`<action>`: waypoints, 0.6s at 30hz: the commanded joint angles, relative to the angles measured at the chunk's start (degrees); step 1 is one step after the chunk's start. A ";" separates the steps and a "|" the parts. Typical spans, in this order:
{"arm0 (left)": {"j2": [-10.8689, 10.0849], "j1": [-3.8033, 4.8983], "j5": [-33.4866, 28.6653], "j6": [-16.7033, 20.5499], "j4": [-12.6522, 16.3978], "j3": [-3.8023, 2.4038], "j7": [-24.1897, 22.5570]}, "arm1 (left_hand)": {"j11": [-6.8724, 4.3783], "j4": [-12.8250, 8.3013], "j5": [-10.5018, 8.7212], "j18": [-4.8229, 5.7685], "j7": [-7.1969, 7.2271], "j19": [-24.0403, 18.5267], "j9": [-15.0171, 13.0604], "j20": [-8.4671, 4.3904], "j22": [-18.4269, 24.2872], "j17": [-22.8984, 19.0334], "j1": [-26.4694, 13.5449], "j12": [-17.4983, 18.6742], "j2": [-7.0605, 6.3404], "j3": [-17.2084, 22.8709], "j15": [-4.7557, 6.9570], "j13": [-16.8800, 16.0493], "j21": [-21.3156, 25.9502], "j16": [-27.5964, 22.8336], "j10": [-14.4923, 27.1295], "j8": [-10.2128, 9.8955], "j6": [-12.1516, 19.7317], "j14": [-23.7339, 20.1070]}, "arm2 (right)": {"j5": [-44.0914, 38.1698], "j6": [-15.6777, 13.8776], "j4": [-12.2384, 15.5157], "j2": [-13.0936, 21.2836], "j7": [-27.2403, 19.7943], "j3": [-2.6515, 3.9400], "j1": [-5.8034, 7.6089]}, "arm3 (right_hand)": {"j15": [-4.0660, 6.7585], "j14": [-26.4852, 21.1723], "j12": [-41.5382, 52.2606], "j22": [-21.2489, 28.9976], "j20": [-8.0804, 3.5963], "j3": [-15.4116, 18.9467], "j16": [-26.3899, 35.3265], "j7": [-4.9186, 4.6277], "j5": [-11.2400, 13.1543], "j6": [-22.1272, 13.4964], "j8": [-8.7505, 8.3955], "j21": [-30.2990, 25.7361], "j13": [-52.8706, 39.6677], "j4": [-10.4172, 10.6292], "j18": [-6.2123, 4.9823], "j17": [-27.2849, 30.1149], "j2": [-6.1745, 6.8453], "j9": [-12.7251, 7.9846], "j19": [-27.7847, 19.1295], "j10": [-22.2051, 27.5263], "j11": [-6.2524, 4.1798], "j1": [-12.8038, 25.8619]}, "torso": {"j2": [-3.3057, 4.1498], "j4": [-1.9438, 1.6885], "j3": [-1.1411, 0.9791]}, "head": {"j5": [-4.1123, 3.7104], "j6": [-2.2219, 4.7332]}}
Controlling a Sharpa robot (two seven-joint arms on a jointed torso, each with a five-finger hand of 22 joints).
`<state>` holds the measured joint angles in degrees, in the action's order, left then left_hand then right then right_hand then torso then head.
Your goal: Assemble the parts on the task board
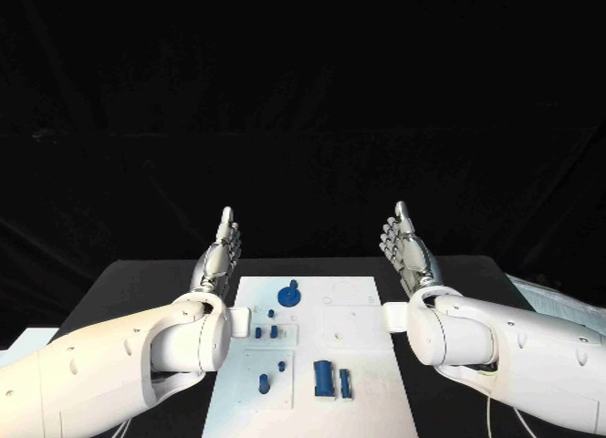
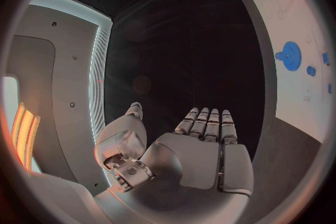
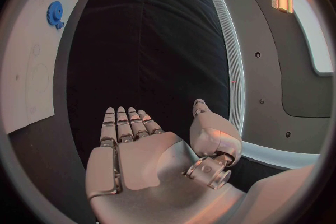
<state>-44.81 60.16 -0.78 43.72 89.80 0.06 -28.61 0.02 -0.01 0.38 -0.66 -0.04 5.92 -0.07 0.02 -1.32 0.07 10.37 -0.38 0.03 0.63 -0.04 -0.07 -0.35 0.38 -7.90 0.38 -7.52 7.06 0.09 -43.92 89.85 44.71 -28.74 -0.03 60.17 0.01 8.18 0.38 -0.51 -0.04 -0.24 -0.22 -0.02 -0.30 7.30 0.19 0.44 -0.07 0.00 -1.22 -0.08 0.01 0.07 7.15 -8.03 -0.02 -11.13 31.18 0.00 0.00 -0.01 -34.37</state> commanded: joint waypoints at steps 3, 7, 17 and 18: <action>0.11 0.00 0.78 0.40 0.16 -0.06 -1.18 | -0.02 0.01 -0.38 0.66 0.04 -5.92 0.07 -0.02 1.32 -0.07 -3.78 0.38 -0.03 -0.63 0.04 0.07 0.35 -0.38 2.68 -0.38 2.59 -2.51 | -0.09 -0.20 0.10 -0.02 -1.06 0.03 -0.01 | -0.01 -2.97 -0.38 0.51 0.04 0.24 0.22 0.02 0.30 -2.50 -0.19 -0.44 0.07 0.00 1.22 0.08 -0.01 -0.07 -2.60 2.85 0.02 4.05 | 0.00 0.00 0.00 | 0.01 -0.01; 0.11 0.00 0.78 0.40 0.16 -0.06 -1.18 | -0.02 0.01 -0.38 0.66 0.04 -5.92 0.07 -0.02 1.32 -0.07 -4.63 0.38 -0.03 -0.63 0.04 0.07 0.35 -0.38 3.54 -0.38 3.39 -7.06 | -0.09 -0.20 0.10 -0.02 -1.06 0.03 -0.01 | -0.01 -8.18 -0.38 0.51 0.04 0.24 0.22 0.02 0.30 -7.30 -0.19 -0.44 0.07 0.00 1.22 0.08 -0.01 -0.07 -7.15 8.03 0.02 6.11 | 0.00 0.00 0.00 | 0.01 -0.01; 0.11 0.00 0.78 0.40 0.16 -0.06 -1.18 | -0.02 0.01 -0.38 0.66 0.04 -5.92 0.07 -0.02 1.32 -0.07 -10.37 0.38 -0.03 -0.63 0.04 0.07 0.35 -0.38 7.90 -0.38 7.52 -7.06 | -0.09 -0.20 0.10 -0.02 -1.06 0.03 -0.01 | -0.01 -8.18 -0.38 0.51 0.04 0.24 0.22 0.02 0.30 -7.30 -0.19 -0.44 0.07 0.00 1.22 0.08 -0.01 -0.07 -7.15 8.03 0.02 11.13 | 0.00 0.00 0.00 | 0.01 -0.01; 0.11 0.00 0.78 0.40 0.16 -0.06 -1.18 | -0.02 0.01 -0.38 0.66 0.04 -5.92 0.07 -0.02 1.32 -0.07 -10.37 0.38 -0.03 -0.63 0.04 0.07 0.35 -0.38 7.90 -0.38 7.52 -7.06 | -0.09 -0.20 0.10 -0.02 -1.06 0.03 -0.01 | -0.01 -8.18 -0.38 0.51 0.04 0.24 0.22 0.02 0.30 -7.30 -0.19 -0.44 0.07 0.00 1.22 0.08 -0.01 -0.07 -7.15 8.03 0.02 11.13 | 0.00 0.00 0.00 | 0.01 -0.01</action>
<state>-44.79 60.15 -0.65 44.00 89.82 0.06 -28.73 -0.01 -0.02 0.39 -0.42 0.03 0.21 -0.05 0.01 -0.05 0.08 0.44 -0.38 0.00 0.32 -0.01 -0.09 -0.36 0.38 -0.30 0.39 -0.28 0.31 0.31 -44.21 89.88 44.71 -28.95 -0.03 60.17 0.01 0.29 0.39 -0.05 0.01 -0.24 -0.23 0.02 -0.31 0.20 0.19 0.21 -0.07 0.00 -0.34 -0.09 0.01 0.07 0.26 -0.28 -0.03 -0.31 31.18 0.00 0.00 -0.01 -34.37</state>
